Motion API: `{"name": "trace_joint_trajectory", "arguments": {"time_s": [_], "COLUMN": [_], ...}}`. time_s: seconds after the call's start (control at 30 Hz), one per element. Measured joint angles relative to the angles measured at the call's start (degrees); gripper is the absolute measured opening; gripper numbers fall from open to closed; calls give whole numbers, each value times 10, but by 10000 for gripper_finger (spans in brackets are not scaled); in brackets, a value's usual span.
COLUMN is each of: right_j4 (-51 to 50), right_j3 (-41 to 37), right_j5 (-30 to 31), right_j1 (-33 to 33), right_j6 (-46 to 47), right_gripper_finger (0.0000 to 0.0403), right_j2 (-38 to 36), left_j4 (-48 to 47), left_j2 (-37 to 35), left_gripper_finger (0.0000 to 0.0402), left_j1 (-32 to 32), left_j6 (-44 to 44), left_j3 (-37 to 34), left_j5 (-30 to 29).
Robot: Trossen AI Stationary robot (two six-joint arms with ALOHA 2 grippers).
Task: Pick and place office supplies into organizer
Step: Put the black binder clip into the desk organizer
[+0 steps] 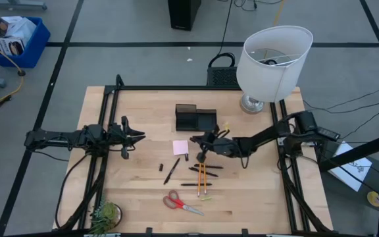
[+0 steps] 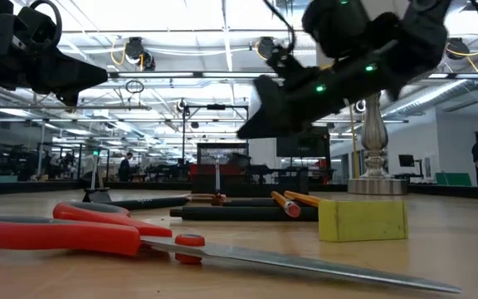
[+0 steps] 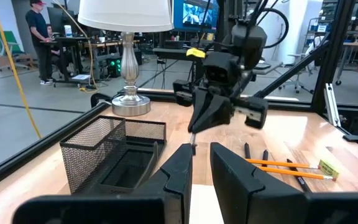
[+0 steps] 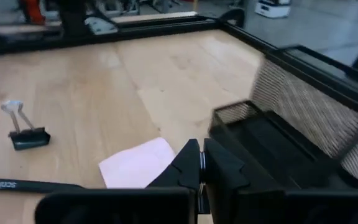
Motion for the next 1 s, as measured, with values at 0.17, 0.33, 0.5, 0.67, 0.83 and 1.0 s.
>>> {"name": "trace_joint_trajectory", "arguments": {"time_s": [0.17, 0.33, 0.5, 0.67, 0.83, 1.0], "right_j4": [-4, -9, -31, -52, -53, -56], "right_j3": [55, 78, 81, 81, 81, 81], "right_j5": [-2, -1, -23, -32, -38, -93], "right_j1": [-16, -41, -78, -110, -128, -141], "right_j6": [-52, -88, -130, -128, -128, -128], "right_gripper_finger": [4, 4, 4, 4, 4, 9], "right_j2": [31, 40, 40, 40, 40, 40], "left_j4": [0, 0, 0, 0, 0, 0], "left_j2": [0, 0, 0, 0, 0, 0], "left_gripper_finger": [63, 63, 63, 63, 63, 63], "left_j1": [0, 0, 0, 0, 0, 0], "left_j6": [0, 0, 0, 0, 0, 0], "left_j3": [0, 0, 0, 0, 0, 0], "left_j5": [0, 0, 0, 0, 0, 0]}}
